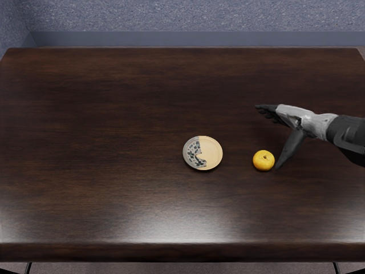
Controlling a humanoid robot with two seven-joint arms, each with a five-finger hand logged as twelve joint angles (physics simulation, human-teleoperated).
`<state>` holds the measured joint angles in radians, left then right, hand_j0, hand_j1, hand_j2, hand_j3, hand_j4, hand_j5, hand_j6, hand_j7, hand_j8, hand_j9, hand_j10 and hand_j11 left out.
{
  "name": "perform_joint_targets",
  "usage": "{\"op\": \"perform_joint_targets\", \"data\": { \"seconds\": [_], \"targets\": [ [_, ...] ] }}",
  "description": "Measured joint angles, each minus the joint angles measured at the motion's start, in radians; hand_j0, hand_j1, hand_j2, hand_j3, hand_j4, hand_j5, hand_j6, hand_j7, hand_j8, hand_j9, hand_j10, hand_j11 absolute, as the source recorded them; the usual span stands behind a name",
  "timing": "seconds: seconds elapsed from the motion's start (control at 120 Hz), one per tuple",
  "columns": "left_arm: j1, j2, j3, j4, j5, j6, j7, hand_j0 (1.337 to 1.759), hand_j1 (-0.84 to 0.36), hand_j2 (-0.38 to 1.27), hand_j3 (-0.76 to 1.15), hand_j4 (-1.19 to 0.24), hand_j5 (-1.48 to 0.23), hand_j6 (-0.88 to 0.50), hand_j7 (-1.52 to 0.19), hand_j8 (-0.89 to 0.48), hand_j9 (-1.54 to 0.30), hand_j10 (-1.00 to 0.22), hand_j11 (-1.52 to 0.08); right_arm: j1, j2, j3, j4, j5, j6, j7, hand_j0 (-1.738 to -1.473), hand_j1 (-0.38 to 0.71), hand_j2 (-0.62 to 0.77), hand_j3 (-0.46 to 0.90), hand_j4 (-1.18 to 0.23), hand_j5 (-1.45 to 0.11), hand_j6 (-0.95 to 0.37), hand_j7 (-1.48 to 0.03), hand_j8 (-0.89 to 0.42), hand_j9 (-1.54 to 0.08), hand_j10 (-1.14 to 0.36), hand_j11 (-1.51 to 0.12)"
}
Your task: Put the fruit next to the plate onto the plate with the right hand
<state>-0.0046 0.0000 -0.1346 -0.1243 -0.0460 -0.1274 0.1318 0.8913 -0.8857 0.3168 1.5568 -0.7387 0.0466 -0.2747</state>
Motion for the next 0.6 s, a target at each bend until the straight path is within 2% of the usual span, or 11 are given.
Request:
{"op": "perform_joint_targets", "data": {
  "seconds": [0.175,0.383,0.6],
  "targets": [
    [0.0,0.0,0.0,0.0,0.0,0.0,0.0,1.658,0.35,0.0,0.0,0.0,0.0,0.0,0.0,0.0,0.0,0.0,0.0,-0.062,-0.001,-0.001,0.05,-0.078,-0.114,0.001,-1.658,-0.23,-0.02,0.0,-0.1,-0.13,-0.1,-0.13,-0.1,-0.13,-0.1,-0.13],
    [0.0,0.0,0.0,0.0,0.0,0.0,0.0,1.658,0.35,0.0,0.0,0.0,0.0,0.0,0.0,0.0,0.0,0.0,0.0,-0.13,0.003,-0.002,0.087,-0.165,-0.218,0.002,-1.658,-0.09,-0.04,0.0,-0.23,-0.29,-0.23,-0.29,-0.23,-0.29,-0.22,-0.29],
    [0.0,0.0,0.0,0.0,0.0,0.0,0.0,1.658,0.35,0.0,0.0,0.0,0.0,0.0,0.0,0.0,0.0,0.0,0.0,-0.175,0.009,-0.051,0.114,-0.244,-0.371,0.003,-1.658,-0.02,-0.05,0.0,-0.28,-0.36,-0.28,-0.36,-0.28,-0.36,-0.28,-0.36]
  ]
}}
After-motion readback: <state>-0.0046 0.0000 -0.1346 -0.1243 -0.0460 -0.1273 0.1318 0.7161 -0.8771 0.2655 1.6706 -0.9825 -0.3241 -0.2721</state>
